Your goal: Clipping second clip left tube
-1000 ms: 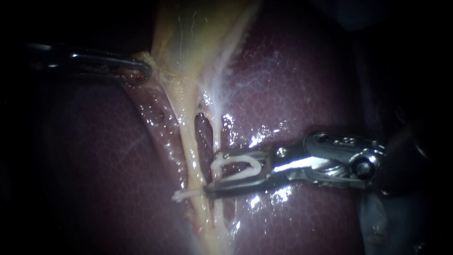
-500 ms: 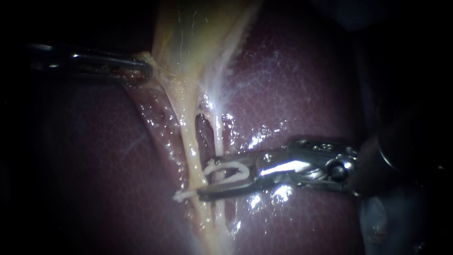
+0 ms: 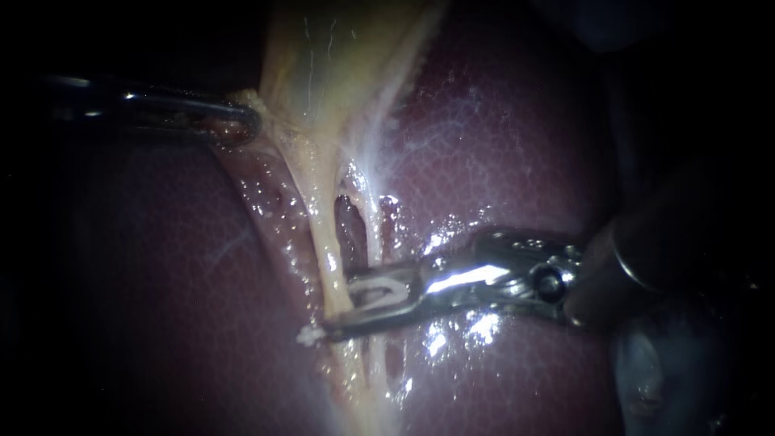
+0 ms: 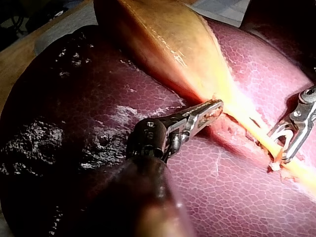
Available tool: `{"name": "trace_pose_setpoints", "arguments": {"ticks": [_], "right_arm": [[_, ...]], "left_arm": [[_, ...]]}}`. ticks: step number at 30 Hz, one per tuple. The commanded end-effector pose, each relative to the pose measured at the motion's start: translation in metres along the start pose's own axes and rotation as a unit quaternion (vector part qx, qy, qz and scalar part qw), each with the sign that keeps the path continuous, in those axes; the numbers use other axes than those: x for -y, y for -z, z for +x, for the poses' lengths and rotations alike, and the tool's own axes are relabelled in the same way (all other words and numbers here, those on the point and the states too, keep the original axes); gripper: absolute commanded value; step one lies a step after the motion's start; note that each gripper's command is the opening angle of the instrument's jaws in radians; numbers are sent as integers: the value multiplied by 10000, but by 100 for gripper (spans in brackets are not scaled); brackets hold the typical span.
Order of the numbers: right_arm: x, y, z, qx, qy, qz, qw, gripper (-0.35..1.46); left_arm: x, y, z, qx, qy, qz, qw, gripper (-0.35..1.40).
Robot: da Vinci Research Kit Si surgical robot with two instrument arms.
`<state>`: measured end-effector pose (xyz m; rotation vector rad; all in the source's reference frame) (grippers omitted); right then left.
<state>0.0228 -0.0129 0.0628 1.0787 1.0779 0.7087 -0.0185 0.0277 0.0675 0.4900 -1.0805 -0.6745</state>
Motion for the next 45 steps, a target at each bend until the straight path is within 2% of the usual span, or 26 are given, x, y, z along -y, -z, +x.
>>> {"name": "trace_pose_setpoints", "arguments": {"ticks": [1,5,12,18,22,30,36,45], "right_arm": [[2,-3,1,-21,-56,59,10000,47],[9,-13,6,-106,-133,310,9994,46],[27,-20,14,-111,-137,418,9990,46],[51,-17,31,-178,-187,506,9984,45],[61,-15,37,-243,-207,516,9982,42],[62,-10,44,-360,-268,462,9979,32],[59,-7,47,-545,-281,497,9969,15],[51,-4,47,-580,-258,453,9970,-22]], "left_arm": [[0,0,0,0,-1,1,10000,-35],[0,0,0,0,-1,1,10000,-35],[0,0,0,0,-2,2,10000,-35],[-1,0,0,0,-2,2,10000,-35],[-1,0,0,0,-2,2,10000,-35],[-1,0,0,0,-2,3,10000,-35],[-1,0,0,0,-1,3,10000,-35],[-1,0,0,0,-1,3,10000,-35]]}}
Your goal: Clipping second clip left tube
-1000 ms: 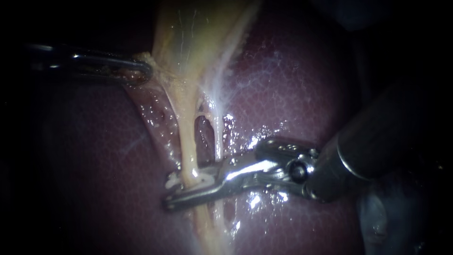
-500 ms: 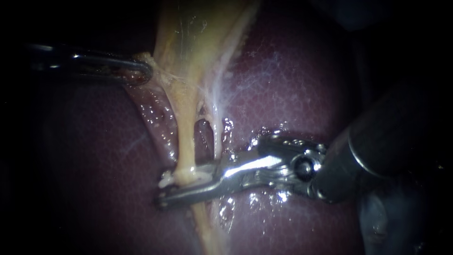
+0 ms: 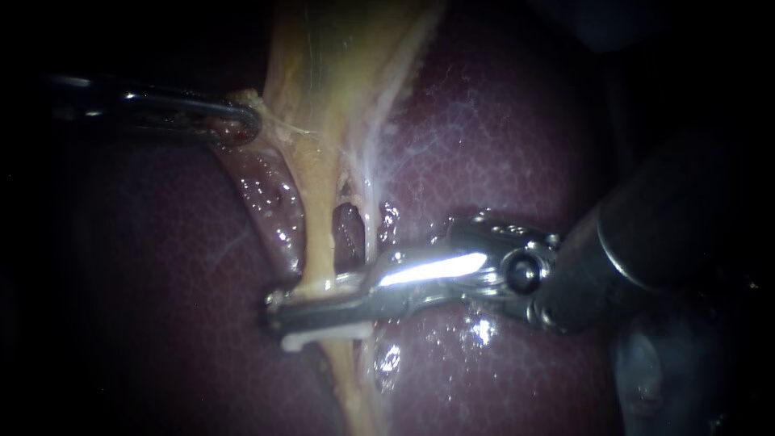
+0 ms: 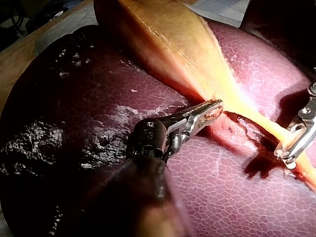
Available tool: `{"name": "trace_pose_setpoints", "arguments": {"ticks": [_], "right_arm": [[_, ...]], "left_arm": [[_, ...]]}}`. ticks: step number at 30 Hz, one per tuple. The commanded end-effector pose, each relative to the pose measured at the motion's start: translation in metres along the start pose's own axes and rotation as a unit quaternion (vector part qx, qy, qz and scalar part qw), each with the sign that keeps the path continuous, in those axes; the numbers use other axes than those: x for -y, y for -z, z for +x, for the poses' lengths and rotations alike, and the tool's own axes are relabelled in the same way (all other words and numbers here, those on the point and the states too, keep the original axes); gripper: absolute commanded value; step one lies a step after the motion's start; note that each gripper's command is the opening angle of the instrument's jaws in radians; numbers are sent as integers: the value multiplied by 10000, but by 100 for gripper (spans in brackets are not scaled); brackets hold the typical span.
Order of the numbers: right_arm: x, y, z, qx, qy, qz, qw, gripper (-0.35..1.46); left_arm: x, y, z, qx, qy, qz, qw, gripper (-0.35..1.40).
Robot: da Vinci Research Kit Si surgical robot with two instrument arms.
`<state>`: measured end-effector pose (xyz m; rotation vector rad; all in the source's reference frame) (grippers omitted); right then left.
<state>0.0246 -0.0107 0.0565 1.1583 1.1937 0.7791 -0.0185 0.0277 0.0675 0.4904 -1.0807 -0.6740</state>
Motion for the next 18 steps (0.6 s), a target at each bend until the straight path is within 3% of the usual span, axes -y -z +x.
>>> {"name": "trace_pose_setpoints", "arguments": {"ticks": [1,8,18], "right_arm": [[-1,0,-1,2,38,1,10000,-29],[-4,1,-1,-7,369,-87,9993,-35],[-9,2,-2,-20,403,-108,9991,-35]], "left_arm": [[0,0,0,0,0,0,10000,-35],[0,0,0,0,1,0,10000,-35],[0,0,0,0,0,0,10000,-35]]}}
